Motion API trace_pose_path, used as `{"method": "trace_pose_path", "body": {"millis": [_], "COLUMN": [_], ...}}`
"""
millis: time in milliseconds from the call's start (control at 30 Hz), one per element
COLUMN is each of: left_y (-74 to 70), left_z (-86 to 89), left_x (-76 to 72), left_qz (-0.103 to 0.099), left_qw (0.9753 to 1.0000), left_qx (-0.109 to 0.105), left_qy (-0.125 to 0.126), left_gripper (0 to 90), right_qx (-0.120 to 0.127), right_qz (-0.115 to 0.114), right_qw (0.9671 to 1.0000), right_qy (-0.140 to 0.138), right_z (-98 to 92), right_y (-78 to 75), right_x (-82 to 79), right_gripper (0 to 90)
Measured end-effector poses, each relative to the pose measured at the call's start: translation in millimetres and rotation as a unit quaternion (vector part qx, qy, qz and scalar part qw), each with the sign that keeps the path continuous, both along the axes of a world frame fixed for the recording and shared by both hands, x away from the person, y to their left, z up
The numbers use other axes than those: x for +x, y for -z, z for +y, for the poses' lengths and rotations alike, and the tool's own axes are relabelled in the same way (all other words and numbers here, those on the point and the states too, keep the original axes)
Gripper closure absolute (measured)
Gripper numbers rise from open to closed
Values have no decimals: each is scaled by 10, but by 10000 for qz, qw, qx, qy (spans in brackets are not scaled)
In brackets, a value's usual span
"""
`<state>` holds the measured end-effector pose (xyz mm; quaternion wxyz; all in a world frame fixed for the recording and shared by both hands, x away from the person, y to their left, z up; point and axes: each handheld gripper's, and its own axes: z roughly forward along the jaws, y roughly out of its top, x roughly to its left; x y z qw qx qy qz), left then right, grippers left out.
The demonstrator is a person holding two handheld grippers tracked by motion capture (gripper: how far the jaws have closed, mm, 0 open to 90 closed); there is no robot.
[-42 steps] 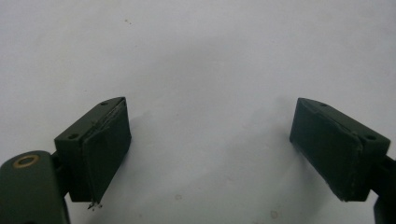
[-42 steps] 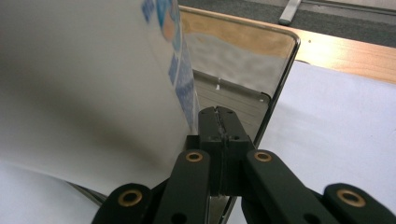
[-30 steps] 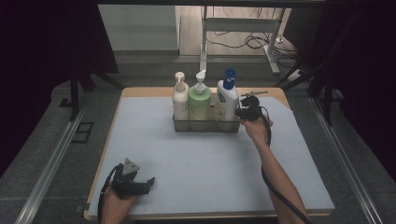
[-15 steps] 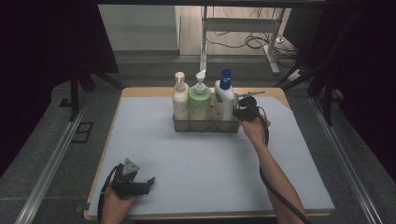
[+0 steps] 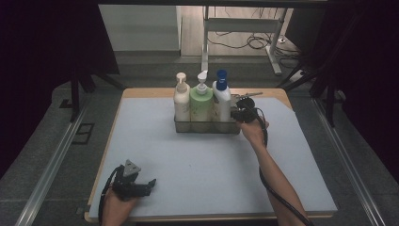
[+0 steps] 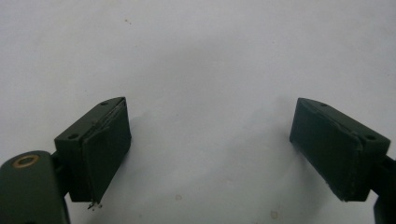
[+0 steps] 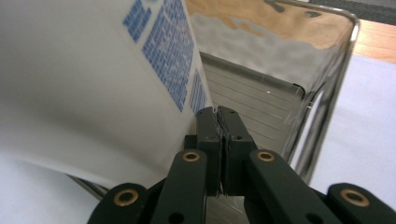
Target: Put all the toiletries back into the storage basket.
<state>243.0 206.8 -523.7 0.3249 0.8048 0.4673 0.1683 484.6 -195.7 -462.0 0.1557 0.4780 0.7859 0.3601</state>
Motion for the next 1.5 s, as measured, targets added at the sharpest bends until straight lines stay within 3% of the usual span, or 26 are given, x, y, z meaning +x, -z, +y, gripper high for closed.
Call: {"method": "trace_pose_path", "body": {"millis": [400,1500], "left_y": [0,-1], "left_z": [0,-2], "left_x": [0,2], "left_qz": [-1,6], "left_qw": [10000,10000], "left_qx": [0,-5], "left_qy": [-1,-9], "left_gripper": [123,123], "right_qx": [-86,-43], "right_qz": [2,-59], "right_qw": [9999,9996], "right_qy": [-114,-286], "right_z": [135,125], "right_y": [-4,-60], "right_x": [-49,-183], "right_gripper": [890,894]}}
